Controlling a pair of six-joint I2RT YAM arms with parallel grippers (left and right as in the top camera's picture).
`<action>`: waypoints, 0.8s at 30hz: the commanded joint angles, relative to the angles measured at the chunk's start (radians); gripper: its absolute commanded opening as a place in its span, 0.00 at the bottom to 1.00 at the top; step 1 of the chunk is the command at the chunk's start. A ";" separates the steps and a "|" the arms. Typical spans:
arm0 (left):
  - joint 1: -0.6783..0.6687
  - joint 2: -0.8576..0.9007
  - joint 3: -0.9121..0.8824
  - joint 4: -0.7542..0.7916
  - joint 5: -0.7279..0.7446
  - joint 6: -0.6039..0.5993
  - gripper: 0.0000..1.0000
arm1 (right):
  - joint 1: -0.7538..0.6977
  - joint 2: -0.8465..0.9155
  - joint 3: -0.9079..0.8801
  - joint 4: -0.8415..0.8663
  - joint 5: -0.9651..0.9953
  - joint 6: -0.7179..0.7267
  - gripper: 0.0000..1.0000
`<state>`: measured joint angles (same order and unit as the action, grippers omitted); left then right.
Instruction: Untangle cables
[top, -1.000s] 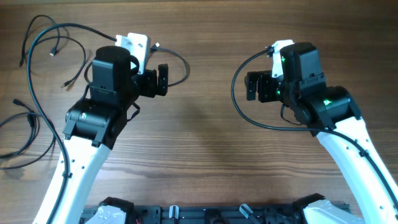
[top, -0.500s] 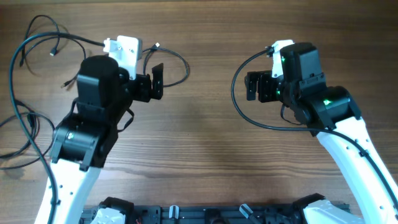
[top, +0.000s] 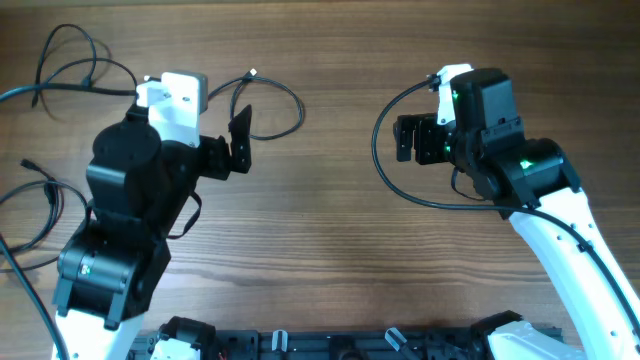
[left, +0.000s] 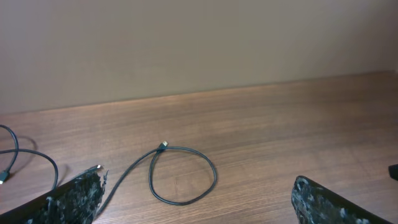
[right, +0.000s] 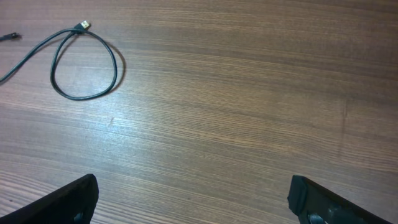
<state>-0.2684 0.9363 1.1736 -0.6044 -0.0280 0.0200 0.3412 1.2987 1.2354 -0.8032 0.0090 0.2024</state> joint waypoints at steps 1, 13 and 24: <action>-0.005 -0.022 -0.008 0.000 0.009 -0.010 1.00 | -0.002 0.005 0.016 0.005 0.021 -0.016 1.00; -0.005 -0.112 -0.009 -0.035 0.008 -0.002 1.00 | -0.002 0.005 0.016 0.005 0.021 -0.016 1.00; 0.076 -0.321 -0.331 0.299 0.157 0.009 1.00 | -0.002 0.005 0.016 0.005 0.021 -0.016 1.00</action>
<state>-0.2317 0.7006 0.9829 -0.4503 0.0158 0.0212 0.3412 1.2987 1.2354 -0.8032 0.0090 0.2024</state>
